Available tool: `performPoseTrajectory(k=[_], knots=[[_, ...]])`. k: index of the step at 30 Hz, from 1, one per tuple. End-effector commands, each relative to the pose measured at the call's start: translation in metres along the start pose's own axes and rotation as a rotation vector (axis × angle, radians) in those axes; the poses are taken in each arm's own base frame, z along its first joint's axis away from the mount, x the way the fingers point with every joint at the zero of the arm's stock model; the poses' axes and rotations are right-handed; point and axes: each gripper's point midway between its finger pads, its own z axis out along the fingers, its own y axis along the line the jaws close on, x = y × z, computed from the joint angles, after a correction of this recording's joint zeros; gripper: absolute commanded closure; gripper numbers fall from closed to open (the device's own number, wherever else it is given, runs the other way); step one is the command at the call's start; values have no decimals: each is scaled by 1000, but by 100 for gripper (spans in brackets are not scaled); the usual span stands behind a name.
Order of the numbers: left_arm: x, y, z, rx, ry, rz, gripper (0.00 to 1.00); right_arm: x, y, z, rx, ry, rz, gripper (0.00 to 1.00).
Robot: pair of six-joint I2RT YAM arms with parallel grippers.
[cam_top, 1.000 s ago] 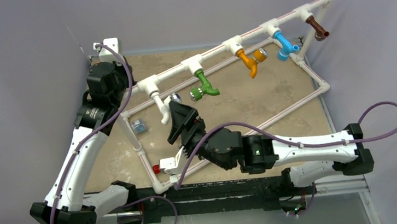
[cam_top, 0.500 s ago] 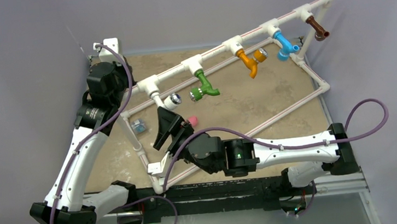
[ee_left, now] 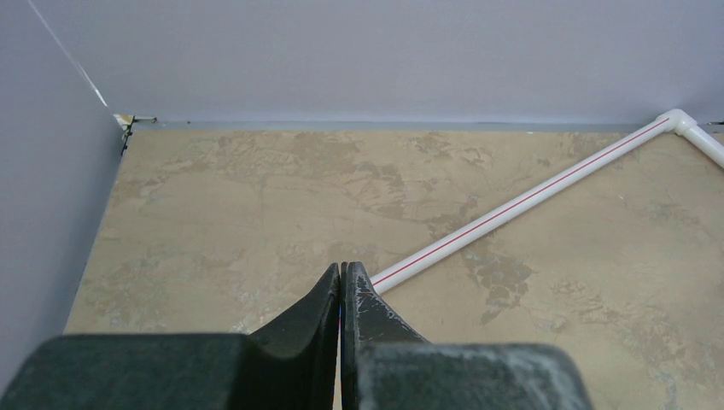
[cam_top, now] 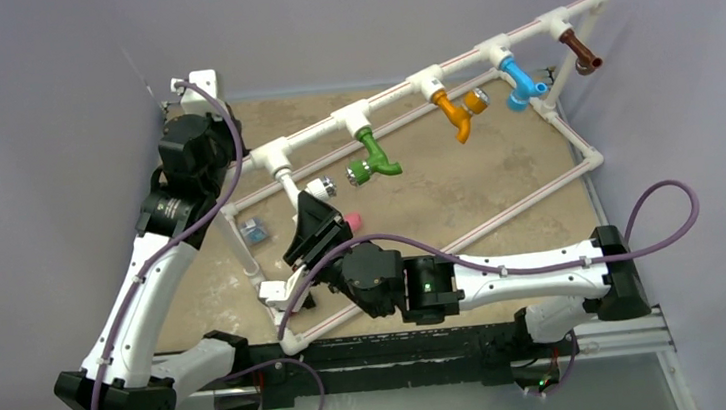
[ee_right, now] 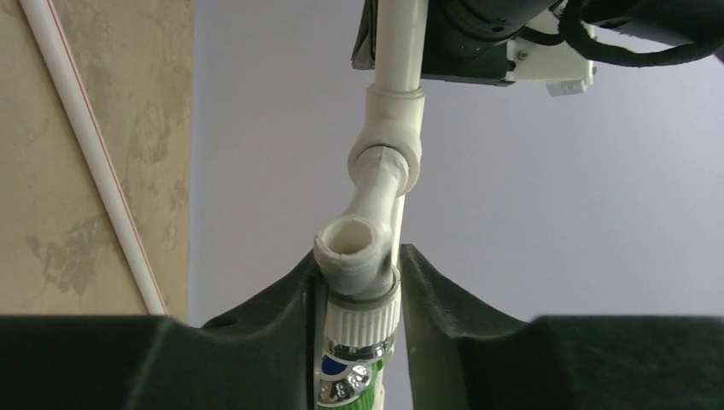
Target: Install the water faucets
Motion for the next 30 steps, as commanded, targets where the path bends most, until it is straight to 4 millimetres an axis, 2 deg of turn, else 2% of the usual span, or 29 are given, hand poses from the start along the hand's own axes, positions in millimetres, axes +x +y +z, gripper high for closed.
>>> performPoseTrajectory(k=[1, 5, 9, 14, 17, 21, 25, 30], knots=[[98, -16, -8, 75, 331, 57, 100, 15, -9, 1, 64, 70, 149, 66], [97, -16, -8, 76, 331, 58, 100, 13, -7, 4, 75, 64, 274, 82], [97, -16, -8, 75, 329, 56, 100, 3, -5, 7, 97, 22, 535, 99], [97, -16, -8, 76, 329, 56, 100, -15, -8, 11, 135, -63, 919, 100], [97, -16, -7, 76, 329, 58, 100, -20, -19, 9, 186, -138, 1199, 100], [98, -16, -7, 77, 332, 58, 100, -11, -34, 9, 262, -213, 1609, 100], [98, -17, -6, 79, 332, 56, 100, 11, -49, 5, 372, -318, 2035, 100], [97, -17, -8, 82, 327, 55, 100, 29, -65, -7, 475, -476, 2397, 100]])
